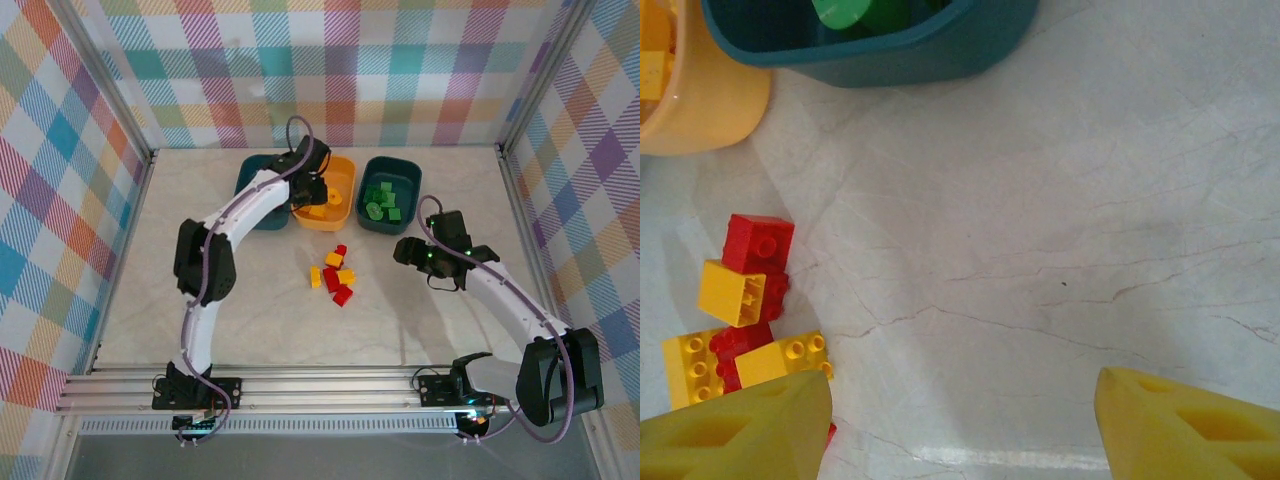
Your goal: Sort the legos into containers by color
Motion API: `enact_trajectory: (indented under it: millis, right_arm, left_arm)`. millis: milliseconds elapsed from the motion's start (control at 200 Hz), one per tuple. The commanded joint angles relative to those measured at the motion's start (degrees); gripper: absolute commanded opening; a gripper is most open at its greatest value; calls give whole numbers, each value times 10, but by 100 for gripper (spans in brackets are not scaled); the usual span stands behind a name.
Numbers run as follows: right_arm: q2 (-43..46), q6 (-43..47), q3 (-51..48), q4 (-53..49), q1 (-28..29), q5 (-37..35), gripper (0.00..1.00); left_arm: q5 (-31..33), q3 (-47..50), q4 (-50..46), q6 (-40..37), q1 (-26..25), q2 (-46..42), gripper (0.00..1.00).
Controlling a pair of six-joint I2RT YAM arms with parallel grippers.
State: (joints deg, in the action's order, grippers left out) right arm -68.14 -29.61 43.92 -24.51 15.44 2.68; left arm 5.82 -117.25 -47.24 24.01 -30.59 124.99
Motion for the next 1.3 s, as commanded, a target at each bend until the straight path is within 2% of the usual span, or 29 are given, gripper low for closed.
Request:
enact_trajectory:
  millis: [0,155,235,375,475,560,710,880,1035,1165,1295]
  right_arm:
    - [-4,-4,5,25,4,3,70]
    - [-32,-7,37,2,4,26,70]
    - [-20,-7,44,-11,4,46,71]
    - [22,0,49,-46,4,38,72]
    - [57,-3,46,-63,4,31,72]
    - [89,-15,33,-67,4,30,72]
    - [128,-39,4,-63,8,36,72]
    - [130,-47,-10,-55,28,33,72]
    - [117,-52,-11,-41,44,30,72]
    - [108,-58,-11,-35,58,30,72]
    - [112,-64,-18,-35,69,22,72]
  left_arm:
    - [-43,-101,-44,-19,15,88,26]
    - [-56,-232,-71,-24,22,182,30]
    - [-58,-236,-66,-19,25,188,37]
    - [-76,-235,-64,-11,27,179,59]
    - [-83,-217,-66,-9,24,147,64]
    - [-96,-155,-40,-11,19,85,65]
    - [-94,53,42,-15,-4,-72,68]
    - [-91,286,102,38,-30,-200,68]
    - [-96,394,124,65,-57,-231,63]
    - [-104,436,143,80,-79,-229,59]
    - [-82,456,144,92,-83,-219,56]
